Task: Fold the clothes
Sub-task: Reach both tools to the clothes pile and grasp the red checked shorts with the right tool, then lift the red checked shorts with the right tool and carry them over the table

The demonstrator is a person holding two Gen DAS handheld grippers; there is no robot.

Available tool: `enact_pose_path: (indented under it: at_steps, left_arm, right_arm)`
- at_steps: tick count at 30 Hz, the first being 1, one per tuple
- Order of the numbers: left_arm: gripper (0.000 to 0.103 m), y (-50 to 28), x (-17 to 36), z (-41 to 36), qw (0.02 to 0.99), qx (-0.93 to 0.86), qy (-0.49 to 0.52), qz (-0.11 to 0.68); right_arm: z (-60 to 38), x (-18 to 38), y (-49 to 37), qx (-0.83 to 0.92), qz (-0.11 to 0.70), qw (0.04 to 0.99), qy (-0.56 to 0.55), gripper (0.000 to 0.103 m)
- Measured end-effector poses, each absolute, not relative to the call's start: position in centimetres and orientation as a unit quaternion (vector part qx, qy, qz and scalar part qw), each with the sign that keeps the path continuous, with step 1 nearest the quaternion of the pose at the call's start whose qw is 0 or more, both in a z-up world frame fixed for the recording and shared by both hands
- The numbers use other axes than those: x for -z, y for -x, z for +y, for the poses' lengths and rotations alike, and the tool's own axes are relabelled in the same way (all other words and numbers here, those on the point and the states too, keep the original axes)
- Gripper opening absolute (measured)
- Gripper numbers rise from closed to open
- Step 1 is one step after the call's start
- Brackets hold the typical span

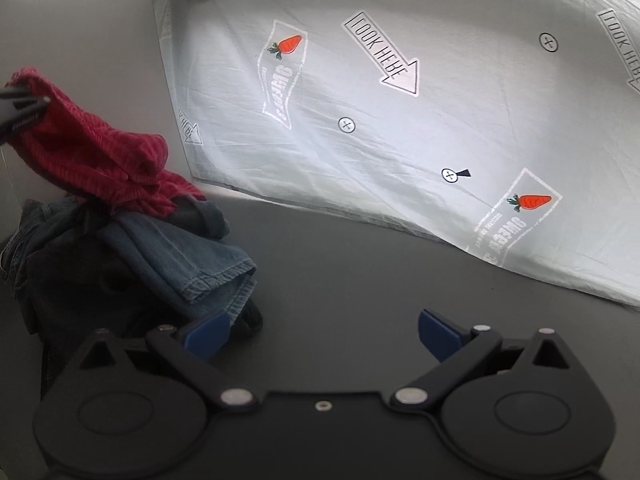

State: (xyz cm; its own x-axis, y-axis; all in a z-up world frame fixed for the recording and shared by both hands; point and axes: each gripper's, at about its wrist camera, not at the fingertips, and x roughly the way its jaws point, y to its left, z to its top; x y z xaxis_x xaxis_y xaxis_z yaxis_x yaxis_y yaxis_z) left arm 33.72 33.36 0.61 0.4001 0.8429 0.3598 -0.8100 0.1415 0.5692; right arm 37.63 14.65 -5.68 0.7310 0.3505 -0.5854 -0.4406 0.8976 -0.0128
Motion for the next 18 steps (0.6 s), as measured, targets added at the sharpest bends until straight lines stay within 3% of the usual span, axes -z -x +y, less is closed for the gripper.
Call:
enact_pose_path:
  at_steps: [7, 12, 18]
  left_arm:
    - [0.103, -32.2, -8.4, 20.5, 0.789, -0.488, -0.357, -0.110]
    - [0.103, -30.2, -11.5, 8.8, 0.873, -0.376, -0.280, -0.132]
    - [0.103, -29.0, -11.8, -2.5, 0.904, -0.302, -0.258, -0.159]
  right_arm:
    - [4.9, 2.8, -33.8, -0.189, 0.240, 0.952, 0.004, 0.102]
    - [-3.6, 0.4, -30.1, -0.157, 0.199, 0.966, -0.048, 0.102]
    - [-14.0, -2.7, -24.5, -0.132, 0.147, 0.975, -0.104, 0.103]
